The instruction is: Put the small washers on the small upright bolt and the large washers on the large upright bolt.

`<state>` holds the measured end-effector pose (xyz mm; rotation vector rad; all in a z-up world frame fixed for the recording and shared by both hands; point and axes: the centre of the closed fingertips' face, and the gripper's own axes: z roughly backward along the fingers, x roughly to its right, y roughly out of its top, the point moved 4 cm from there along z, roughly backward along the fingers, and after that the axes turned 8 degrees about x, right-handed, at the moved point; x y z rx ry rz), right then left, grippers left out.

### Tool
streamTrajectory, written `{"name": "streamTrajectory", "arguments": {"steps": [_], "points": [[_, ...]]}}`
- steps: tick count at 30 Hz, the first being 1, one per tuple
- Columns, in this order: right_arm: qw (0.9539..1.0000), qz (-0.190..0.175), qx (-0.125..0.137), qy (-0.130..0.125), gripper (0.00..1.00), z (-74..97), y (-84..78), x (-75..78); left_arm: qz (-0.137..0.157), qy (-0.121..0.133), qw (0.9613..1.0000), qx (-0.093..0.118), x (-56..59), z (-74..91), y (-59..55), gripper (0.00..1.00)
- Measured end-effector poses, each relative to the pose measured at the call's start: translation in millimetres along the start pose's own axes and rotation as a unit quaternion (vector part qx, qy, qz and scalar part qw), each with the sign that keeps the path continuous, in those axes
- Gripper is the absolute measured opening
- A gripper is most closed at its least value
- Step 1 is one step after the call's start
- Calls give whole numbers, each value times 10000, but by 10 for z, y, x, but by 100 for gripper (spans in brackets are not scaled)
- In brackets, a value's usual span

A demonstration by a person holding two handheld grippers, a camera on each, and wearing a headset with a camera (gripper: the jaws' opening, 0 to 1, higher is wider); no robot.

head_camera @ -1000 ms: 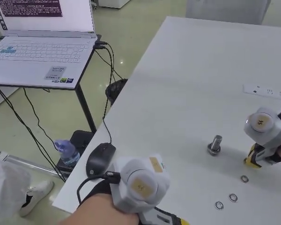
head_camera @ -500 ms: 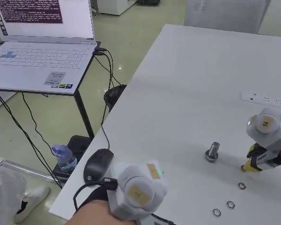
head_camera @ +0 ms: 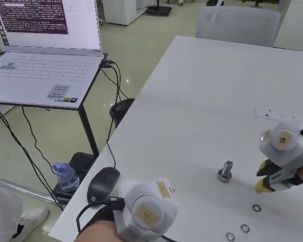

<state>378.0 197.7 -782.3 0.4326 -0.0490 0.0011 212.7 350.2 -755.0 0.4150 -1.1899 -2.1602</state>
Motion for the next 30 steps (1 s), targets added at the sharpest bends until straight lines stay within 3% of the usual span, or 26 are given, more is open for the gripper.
{"name": "streamTrajectory", "arguments": {"steps": [12,30], "points": [[9999,78,50,122,24,-23,0,-115,21,24,10000,14,-38,-6,-3,86],[9998,56,39,192,25,-165,-282,-256,139,-33,9999,98,5,-30,-4,97]]}}
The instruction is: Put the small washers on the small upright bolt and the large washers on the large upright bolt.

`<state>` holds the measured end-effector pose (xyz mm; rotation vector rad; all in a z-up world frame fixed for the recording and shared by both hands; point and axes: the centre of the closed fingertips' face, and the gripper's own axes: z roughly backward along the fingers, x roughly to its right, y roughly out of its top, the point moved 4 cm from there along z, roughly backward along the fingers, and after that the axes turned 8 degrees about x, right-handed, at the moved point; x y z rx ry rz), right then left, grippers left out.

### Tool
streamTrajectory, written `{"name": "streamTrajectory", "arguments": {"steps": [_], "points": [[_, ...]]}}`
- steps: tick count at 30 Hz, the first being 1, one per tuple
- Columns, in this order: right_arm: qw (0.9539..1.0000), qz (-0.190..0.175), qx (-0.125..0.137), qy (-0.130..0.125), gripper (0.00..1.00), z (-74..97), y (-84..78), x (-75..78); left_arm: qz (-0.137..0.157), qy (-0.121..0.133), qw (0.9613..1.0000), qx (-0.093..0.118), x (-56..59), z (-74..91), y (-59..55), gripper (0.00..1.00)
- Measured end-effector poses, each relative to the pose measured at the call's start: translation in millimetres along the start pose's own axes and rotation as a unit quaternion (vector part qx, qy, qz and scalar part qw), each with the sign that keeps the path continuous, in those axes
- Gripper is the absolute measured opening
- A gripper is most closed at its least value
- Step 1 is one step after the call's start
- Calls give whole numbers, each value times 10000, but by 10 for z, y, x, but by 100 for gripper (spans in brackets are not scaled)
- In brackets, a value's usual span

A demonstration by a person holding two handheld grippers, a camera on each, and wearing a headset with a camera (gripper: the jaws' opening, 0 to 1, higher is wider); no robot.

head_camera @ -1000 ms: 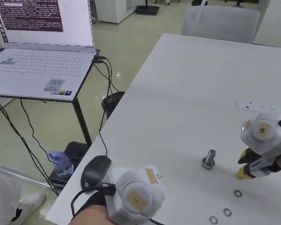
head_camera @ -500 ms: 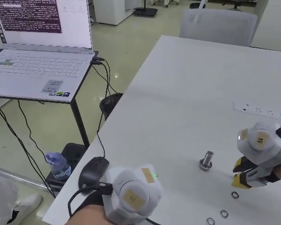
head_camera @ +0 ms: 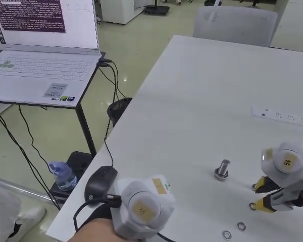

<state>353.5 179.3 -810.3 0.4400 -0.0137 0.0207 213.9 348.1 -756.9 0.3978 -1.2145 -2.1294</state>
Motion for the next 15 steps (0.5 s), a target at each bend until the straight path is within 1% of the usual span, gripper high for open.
{"name": "streamTrajectory", "arguments": {"steps": [3,5,6,10,15], "points": [[10000,17,-28,-20,25,-58,-54,17,7,-16,10000,-39,6,-2,-16,98],[10000,-11,-44,-15,25,-91,-82,22,22,-3,10000,-23,5,-5,-14,99],[9999,-30,-99,13,25,-113,-108,18,42,-4,10000,-11,6,-3,-11,99],[10000,-41,-50,33,24,-165,-114,22,49,10,10000,-35,-7,-4,-28,99],[9999,47,-134,12,24,-234,-146,27,23,-14,10000,-72,-2,-11,-44,99]]}}
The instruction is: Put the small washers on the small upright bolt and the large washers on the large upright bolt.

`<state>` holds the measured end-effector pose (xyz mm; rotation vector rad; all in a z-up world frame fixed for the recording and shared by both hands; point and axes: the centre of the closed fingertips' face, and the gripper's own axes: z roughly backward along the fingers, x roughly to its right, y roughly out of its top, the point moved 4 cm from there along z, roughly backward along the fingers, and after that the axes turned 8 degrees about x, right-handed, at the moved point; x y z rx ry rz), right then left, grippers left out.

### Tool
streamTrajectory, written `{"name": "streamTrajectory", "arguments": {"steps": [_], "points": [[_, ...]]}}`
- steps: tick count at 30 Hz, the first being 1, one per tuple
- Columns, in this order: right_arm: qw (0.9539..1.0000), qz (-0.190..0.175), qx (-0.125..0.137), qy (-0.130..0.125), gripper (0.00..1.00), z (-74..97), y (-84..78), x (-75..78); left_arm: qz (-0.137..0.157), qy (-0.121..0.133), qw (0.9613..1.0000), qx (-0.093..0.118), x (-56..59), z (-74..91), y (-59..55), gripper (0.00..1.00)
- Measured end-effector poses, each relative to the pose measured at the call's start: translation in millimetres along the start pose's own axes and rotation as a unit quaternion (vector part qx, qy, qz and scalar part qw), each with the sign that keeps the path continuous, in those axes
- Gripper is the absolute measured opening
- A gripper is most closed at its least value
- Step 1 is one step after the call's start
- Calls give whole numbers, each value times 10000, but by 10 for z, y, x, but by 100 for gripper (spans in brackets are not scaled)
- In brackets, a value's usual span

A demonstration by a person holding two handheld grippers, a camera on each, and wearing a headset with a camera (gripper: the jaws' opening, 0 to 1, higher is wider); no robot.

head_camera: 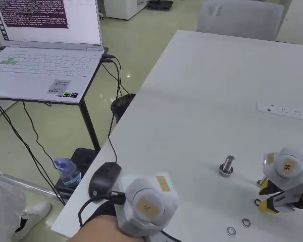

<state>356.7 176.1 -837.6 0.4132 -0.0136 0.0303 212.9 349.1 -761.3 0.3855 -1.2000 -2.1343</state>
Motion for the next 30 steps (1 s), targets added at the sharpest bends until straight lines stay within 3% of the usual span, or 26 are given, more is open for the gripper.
{"name": "streamTrajectory", "arguments": {"steps": [30], "points": [[9999,35,-109,11,14,-22,-6,-13,-13,1,10000,3,48,12,4,94]]}}
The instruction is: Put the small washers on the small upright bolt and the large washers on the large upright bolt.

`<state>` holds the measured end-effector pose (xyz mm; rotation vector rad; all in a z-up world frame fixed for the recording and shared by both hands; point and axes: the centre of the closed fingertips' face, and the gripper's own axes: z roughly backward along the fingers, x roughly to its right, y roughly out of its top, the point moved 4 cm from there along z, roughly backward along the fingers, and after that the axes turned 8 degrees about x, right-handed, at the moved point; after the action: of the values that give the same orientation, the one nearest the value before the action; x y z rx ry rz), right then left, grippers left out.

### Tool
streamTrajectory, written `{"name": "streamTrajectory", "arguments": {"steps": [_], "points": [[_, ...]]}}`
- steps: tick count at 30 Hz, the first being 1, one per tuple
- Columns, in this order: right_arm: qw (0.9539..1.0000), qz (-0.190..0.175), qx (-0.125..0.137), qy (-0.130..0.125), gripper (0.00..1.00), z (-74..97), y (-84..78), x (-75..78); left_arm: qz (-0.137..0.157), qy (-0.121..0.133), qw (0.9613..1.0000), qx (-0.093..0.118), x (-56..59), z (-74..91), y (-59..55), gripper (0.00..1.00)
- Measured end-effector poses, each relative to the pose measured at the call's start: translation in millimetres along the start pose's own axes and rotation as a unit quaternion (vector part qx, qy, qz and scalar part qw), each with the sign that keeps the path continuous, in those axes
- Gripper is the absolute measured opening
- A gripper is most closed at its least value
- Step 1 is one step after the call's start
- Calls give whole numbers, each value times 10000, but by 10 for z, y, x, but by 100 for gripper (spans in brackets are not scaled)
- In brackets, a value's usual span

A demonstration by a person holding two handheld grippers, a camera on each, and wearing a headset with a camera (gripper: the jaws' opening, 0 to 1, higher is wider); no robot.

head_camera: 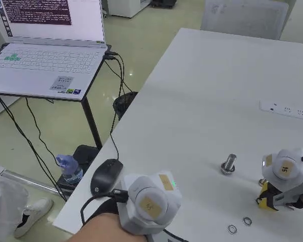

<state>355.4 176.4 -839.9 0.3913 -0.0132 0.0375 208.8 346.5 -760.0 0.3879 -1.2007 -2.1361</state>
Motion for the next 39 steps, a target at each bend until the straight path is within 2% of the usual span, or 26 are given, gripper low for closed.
{"name": "streamTrajectory", "arguments": {"steps": [15,28,39], "points": [[9997,-216,-14,-94,13,59,-21,-34,-32,45,10000,-21,-1,40,2,93],[9981,-568,-12,-234,13,337,-189,78,-21,45,10000,22,-19,20,8,94],[9969,-658,91,-432,13,575,-100,227,-21,75,10000,27,-20,2,28,94]]}}
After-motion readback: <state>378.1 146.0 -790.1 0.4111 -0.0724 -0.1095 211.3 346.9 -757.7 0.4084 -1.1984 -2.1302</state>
